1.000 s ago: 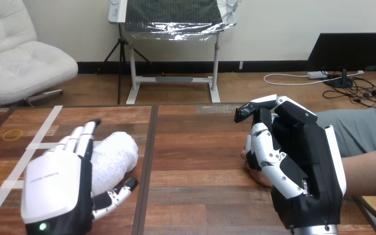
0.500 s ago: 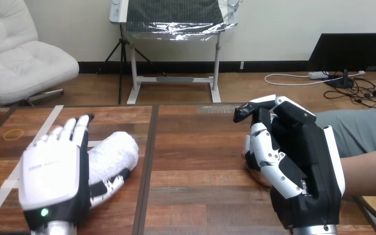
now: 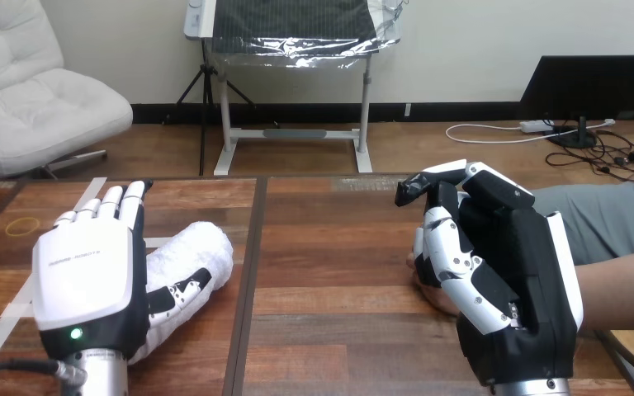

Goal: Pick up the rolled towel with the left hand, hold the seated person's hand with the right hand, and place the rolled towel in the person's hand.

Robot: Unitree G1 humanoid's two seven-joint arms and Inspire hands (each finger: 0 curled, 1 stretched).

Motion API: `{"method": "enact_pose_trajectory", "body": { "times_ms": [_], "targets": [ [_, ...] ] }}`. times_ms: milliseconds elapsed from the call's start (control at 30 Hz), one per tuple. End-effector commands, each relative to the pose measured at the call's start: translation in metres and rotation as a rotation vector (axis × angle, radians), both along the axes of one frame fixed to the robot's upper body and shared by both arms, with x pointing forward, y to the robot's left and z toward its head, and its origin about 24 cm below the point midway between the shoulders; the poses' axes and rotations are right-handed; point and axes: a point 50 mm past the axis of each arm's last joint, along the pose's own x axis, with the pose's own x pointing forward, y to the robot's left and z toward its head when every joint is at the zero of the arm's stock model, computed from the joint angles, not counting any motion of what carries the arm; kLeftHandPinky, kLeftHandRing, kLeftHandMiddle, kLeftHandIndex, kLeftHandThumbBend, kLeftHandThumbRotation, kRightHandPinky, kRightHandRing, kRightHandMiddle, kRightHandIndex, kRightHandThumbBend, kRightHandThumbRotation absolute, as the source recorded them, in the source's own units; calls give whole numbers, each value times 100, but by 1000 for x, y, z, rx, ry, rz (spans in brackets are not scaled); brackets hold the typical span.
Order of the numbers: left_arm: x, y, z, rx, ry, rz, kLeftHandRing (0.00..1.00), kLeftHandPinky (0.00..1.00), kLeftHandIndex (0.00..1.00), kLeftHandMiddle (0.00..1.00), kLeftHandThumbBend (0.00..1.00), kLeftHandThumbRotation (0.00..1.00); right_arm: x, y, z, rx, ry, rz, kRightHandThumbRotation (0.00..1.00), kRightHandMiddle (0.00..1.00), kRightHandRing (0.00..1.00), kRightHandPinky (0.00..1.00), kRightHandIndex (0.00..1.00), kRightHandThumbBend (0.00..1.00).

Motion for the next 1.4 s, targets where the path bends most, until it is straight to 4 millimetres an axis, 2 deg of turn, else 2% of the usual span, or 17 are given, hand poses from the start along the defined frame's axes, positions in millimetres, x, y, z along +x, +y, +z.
{"method": "enact_pose_trajectory", "body": {
  "times_ms": [0, 933, 1367],
  "targets": [
    [15, -1, 8, 20, -38, -28, 87, 85, 88, 89, 76, 50, 5, 4, 10, 57, -51, -17, 0, 0, 0, 0, 0, 0],
    [37, -3, -8, -54, 90, -63, 89, 87, 93, 91, 78, 61, 5, 4, 12, 53, -51, -12, 0, 0, 0, 0, 0, 0],
    [47, -5, -12, -64, 161, -66, 89, 87, 94, 92, 84, 68, 6, 3, 12, 56, -53, -14, 0, 0, 0, 0, 0, 0]
  ]
}}
